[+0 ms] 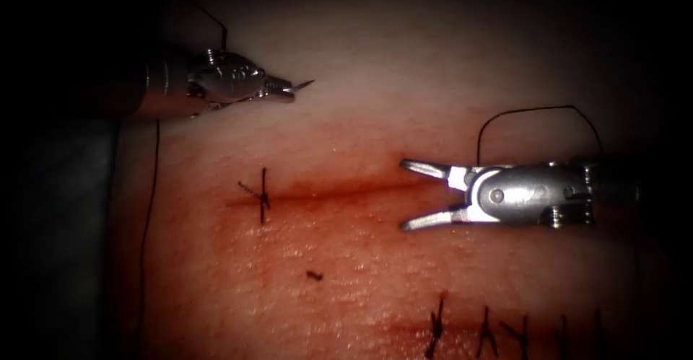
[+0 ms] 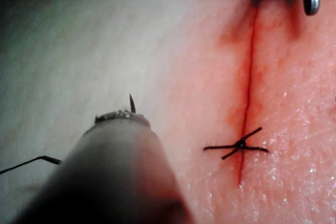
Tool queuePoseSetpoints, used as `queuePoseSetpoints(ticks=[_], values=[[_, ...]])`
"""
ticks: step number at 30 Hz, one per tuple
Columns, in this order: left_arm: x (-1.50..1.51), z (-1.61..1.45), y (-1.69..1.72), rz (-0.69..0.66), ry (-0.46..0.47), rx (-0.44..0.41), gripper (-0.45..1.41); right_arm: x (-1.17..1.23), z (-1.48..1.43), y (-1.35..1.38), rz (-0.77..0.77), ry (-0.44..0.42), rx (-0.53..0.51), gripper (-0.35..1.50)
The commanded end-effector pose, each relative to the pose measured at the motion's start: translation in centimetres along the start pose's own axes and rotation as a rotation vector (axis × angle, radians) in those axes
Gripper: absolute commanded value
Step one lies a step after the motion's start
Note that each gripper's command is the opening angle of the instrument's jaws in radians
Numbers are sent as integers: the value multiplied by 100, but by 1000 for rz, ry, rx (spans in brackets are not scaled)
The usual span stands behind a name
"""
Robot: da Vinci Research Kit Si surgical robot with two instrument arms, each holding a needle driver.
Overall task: Wound Closure
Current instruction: Hand over the needle from the left to the right gripper.
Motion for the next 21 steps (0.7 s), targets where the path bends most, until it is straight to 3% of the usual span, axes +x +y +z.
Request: queuePoseSetpoints(ticks=[1, 4, 7, 10, 13, 16, 21], values=[[8, -1, 9, 47, 42, 6, -45, -1, 5, 4, 24, 1, 2, 111], [21, -19, 34, 125, 150, -17, -45, 0, 2, 8, 121, 12, 19, 106], [31, -37, 53, 220, 266, -27, -45, -2, 1, 11, 233, 57, 86, 83], [36, -47, 60, 305, 332, -32, -45, -4, 2, 15, 297, 81, 136, 84], [41, -61, 71, 408, 451, -63, -45, -5, 3, 22, 385, 115, 176, 106], [46, -72, 82, 489, 522, -72, -45, -1, 6, 29, 421, 142, 175, 141], [59, -85, 105, 636, 607, -49, -45, 7, 16, 29, 446, 116, 200, 146]])
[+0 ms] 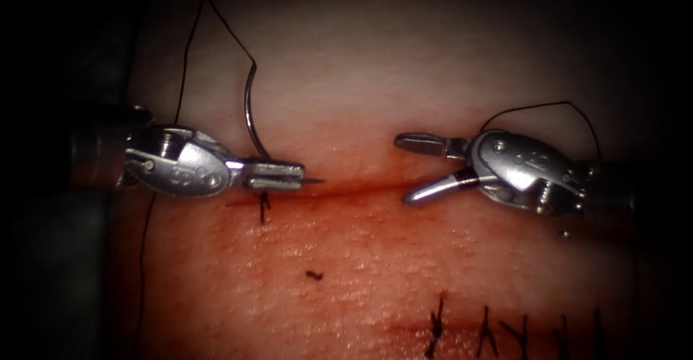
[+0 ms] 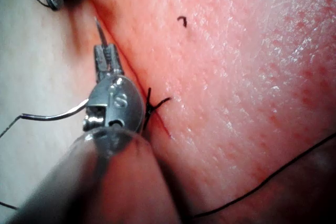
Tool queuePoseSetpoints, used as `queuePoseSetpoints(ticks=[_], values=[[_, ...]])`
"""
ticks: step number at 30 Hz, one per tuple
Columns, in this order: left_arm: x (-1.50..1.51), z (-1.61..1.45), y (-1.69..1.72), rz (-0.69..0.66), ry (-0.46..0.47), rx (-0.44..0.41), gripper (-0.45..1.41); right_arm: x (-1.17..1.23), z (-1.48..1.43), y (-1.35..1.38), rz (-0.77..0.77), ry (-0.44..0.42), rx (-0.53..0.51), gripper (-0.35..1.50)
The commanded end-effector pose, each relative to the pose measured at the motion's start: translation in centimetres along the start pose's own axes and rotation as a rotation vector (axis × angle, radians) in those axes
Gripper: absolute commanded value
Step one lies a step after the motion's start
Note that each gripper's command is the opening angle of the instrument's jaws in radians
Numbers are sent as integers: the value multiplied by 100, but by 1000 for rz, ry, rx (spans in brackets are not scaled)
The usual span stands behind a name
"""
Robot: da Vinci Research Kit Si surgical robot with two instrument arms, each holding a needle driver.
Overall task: Wound Closure
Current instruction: Hand over the needle from the left to the right gripper.
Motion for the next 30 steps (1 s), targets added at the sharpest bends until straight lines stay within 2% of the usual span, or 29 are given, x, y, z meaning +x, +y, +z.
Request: queuePoseSetpoints(ticks=[1, 2, 5, 7, 13, 17, 24, 30], values=[[3, 7, 1, 51, 10, 7, -45, 2, 13, 2, 74, 28, 28, 140], [7, 8, 1, 84, 16, 18, -45, 3, 15, 2, 90, 50, 39, 133], [19, 7, 4, 151, 41, 19, -45, 5, 21, 0, 125, 76, 129, 86], [27, 5, 6, 207, 69, 16, -45, 8, 28, 1, 157, 92, 179, 89], [32, 3, 12, 281, 105, 8, -45, 13, 48, 0, 264, 111, 230, 106], [35, 4, 20, 346, 155, -14, -45, 25, 63, -4, 370, 142, 272, 113], [40, 9, 20, 393, 200, -10, -45, 37, 89, -17, 479, 166, 343, 114], [46, 11, 21, 415, 208, -11, -45, 41, 110, -21, 506, 177, 336, 113]])
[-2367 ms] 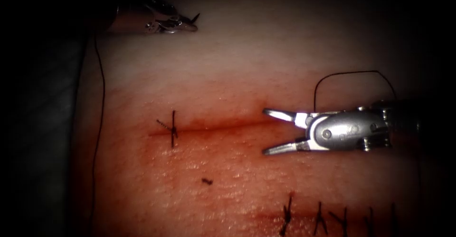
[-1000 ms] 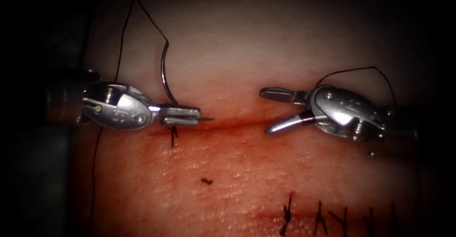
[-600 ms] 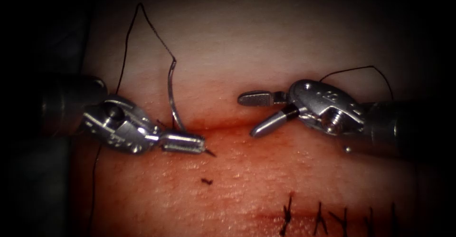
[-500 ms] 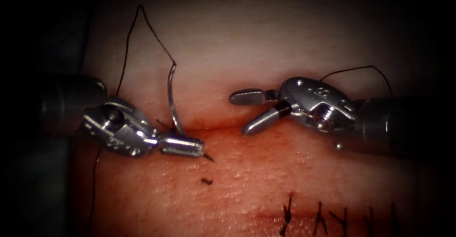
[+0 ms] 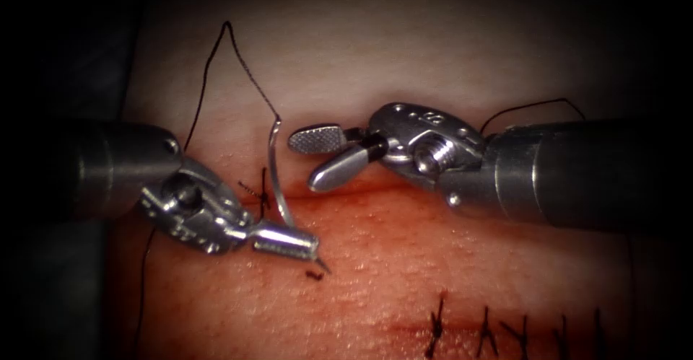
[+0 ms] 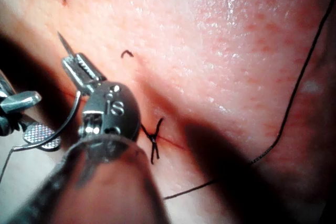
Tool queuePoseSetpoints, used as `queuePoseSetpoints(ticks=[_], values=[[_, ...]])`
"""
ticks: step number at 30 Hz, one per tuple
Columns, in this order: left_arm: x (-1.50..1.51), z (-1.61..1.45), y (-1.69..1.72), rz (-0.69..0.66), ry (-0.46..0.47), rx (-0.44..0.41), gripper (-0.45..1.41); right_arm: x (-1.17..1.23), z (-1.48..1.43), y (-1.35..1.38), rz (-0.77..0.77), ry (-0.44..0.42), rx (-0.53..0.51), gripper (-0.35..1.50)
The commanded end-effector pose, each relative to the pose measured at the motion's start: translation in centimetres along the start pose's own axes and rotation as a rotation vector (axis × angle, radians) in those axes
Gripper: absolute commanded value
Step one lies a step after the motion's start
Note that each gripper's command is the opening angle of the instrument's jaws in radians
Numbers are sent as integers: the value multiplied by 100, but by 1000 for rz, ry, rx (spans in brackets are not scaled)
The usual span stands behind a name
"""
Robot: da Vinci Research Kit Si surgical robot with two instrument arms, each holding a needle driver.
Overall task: Wound Closure
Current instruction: Hand over the needle from the left to the right gripper.
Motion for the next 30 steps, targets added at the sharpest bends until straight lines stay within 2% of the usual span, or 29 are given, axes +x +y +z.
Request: queuePoseSetpoints(ticks=[1, 12, 21, 24, 30], values=[[-5, 5, 0, 3, 2, 1, -45, 0, 10, 6, -3, 0, 4, 111], [-6, 5, -2, 9, 8, 3, -45, -3, 26, 0, 34, -9, 76, 104], [0, 8, -5, 11, 12, 4, -45, -2, 39, 5, 47, 5, 79, 101], [2, 8, -5, 12, 14, 5, -45, -6, 40, 5, 55, 0, 91, 89], [3, 9, -4, 14, 14, 4, -45, -6, 40, 4, 61, -1, 92, 83]])
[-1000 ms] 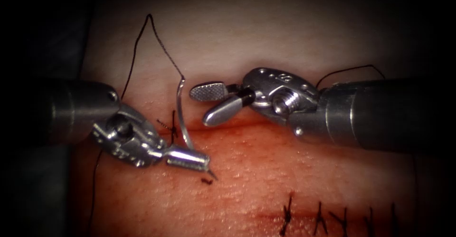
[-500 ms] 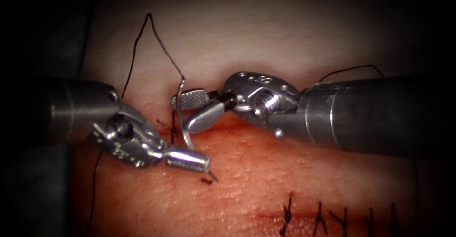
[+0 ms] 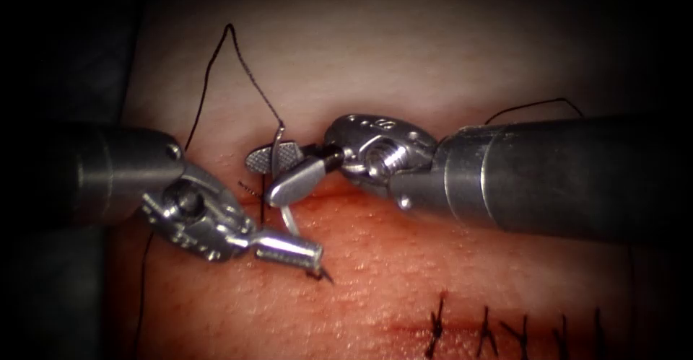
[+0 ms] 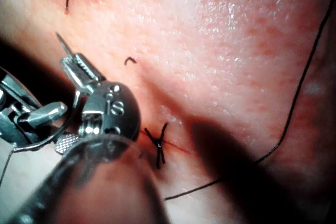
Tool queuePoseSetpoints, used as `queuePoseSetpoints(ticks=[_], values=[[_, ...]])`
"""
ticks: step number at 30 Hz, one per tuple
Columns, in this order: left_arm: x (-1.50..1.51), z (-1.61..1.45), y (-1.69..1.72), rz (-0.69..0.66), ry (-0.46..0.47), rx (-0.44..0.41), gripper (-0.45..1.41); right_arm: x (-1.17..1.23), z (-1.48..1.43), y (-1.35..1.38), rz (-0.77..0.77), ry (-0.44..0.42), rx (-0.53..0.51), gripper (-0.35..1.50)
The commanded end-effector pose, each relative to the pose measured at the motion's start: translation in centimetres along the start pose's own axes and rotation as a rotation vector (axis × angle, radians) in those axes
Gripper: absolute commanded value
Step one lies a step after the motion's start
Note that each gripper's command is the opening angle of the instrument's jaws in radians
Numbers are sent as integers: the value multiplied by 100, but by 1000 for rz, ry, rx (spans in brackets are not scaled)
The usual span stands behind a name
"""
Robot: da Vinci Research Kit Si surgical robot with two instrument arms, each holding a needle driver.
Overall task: Wound Closure
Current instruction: Hand over the needle from the left to the right gripper.
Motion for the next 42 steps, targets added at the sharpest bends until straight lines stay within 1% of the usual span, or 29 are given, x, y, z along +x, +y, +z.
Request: queuePoseSetpoints(ticks=[1, 11, 13, 15, 16, 20, 24, 26, 27, 28, 29, 30, 31, 32, 33, 35, 37, 38, 39, 40, 42], values=[[-6, 6, 1, 2, 0, 0, -45, 1, 4, 6, -2, 2, 2, 83], [-8, 7, 3, 3, 2, -2, -45, 1, 7, -1, 0, 7, 11, 71], [-8, 7, 3, 3, 2, -2, -45, 0, 7, -1, -1, 6, 12, 64], [-7, 7, 3, 4, 2, -2, -45, 0, 6, -1, 0, 5, 12, 51], [-7, 7, 3, 4, 2, -2, -45, 1, 5, -1, 0, 9, 1, 26], [-6, 8, 4, 6, 3, -5, -45, 2, 4, 0, 0, 18, -16, -35], [-4, 9, 7, 15, 5, -18, -45, 5, 3, 0, 3, 36, -31, -35], [-2, 8, 6, -4, 8, -18, -45, 6, 1, 0, 3, 36, -33, -35], [-2, 7, 5, -10, 8, -18, -21, 6, 1, 0, 4, 37, -33, -35], [-1, 5, 1, -79, 12, -19, 51, 6, -1, 1, 4, 36, -34, -35], [-1, 4, -1, -104, 11, -7, 63, 7, -2, 1, 4, 39, -44, -35], [0, 4, -2, -115, 11, 5, 69, 7, -3, 2, 4, 41, -50, -35], [2, 2, -3, -139, 11, 22, 84, 9, -5, 4, 6, 49, -75, -35], [3, 2, -4, -150, 11, 25, 89, 11, -7, 4, 7, 52, -85, -35], [5, 0, -4, -173, 7, 36, 104, 14, -12, 5, 11, 66, -128, -35], [7, -2, -4, -196, -7, 51, 113, 20, -19, 4, 6, 82, -188, -35], [8, -6, -3, -250, -39, 72, 111, 26, -27, 3, 13, 100, -253, -35], [9, -9, -2, -310, -68, 74, 104, 32, -35, 2, 20, 119, -322, -35], [9, -11, -1, -335, -83, 74, 101, 33, -37, 2, 21, 124, -339, -35], [8, -14, 0, -416, -119, 78, 86, 36, -43, 3, 23, 138, -395, -35], [6, -14, 1, -480, -139, 83, 79, 36, -48, 5, 21, 154, -447, -35]])
